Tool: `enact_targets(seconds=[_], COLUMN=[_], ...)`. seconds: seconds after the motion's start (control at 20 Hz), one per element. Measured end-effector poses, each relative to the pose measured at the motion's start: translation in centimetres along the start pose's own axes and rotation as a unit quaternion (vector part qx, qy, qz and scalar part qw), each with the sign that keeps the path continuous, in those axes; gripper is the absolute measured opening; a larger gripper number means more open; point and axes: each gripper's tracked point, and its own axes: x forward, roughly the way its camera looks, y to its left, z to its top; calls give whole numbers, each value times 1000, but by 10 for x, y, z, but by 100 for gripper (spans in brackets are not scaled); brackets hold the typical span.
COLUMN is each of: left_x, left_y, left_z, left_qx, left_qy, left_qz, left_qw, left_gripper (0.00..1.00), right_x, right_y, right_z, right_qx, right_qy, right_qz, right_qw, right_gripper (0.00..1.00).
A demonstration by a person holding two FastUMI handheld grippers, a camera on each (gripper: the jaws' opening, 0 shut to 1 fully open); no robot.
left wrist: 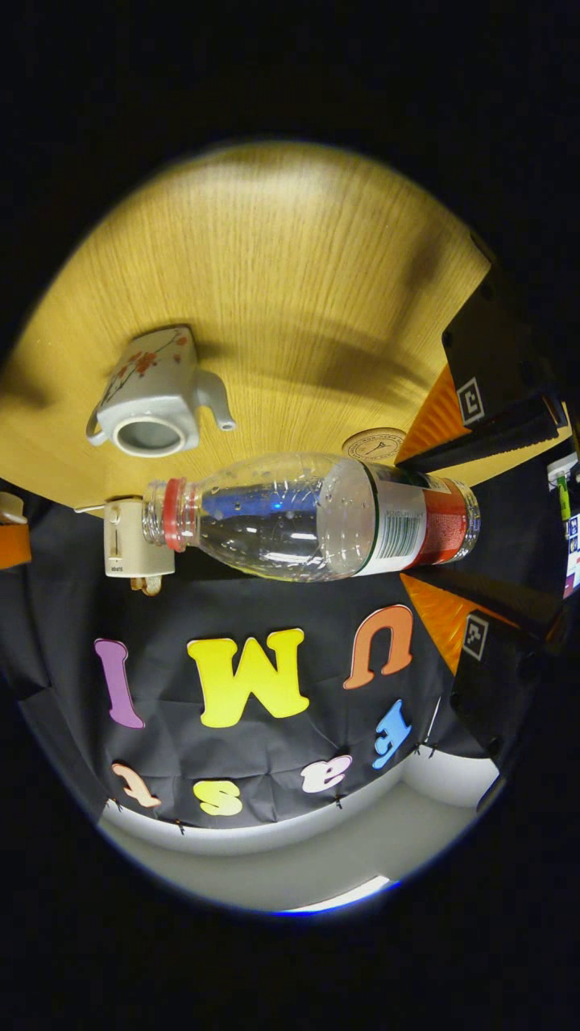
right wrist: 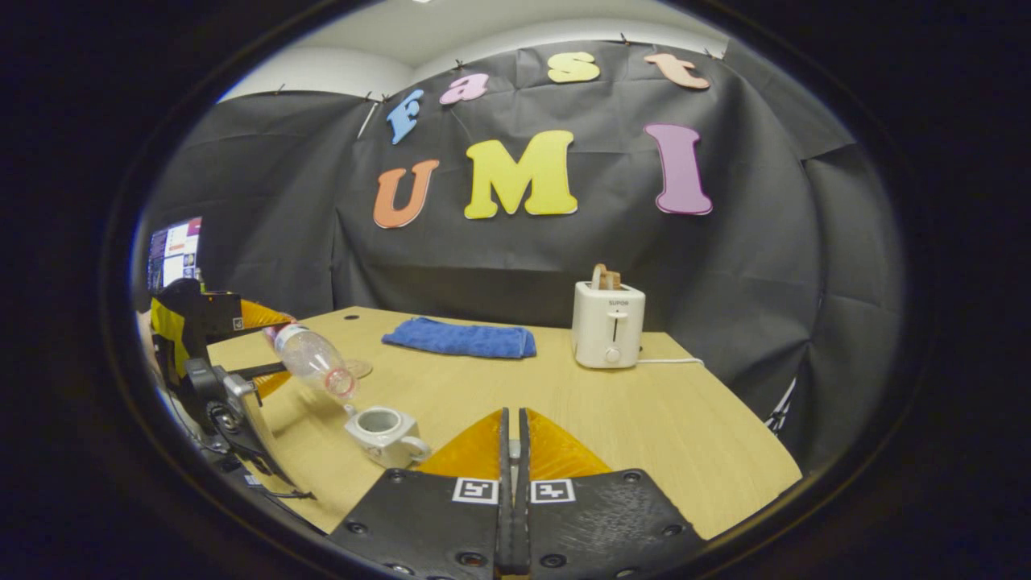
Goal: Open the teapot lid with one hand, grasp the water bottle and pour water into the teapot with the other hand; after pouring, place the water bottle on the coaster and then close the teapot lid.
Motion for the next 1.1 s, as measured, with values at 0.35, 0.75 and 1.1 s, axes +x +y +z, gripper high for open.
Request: enact_targets(seconds=[0.35, 0.75, 1.1], left_x=[0, -3, 1], left_y=[2, 20, 37], left_z=[-1, 8, 10], left_qx=[41, 96, 130], left_qy=[18, 20, 26], left_qz=[0, 29, 42], left_qw=[999, 995, 990], left_gripper=[70, 70, 69], right_x=[-2, -4, -4], right_y=[0, -3, -5], right_z=[-11, -14, -14], right_qx=[9, 13, 16], right_qy=[7, 6, 4], right_qz=[3, 2, 2], right_qw=[1000, 1000, 1000], right_gripper=[0, 0, 0])
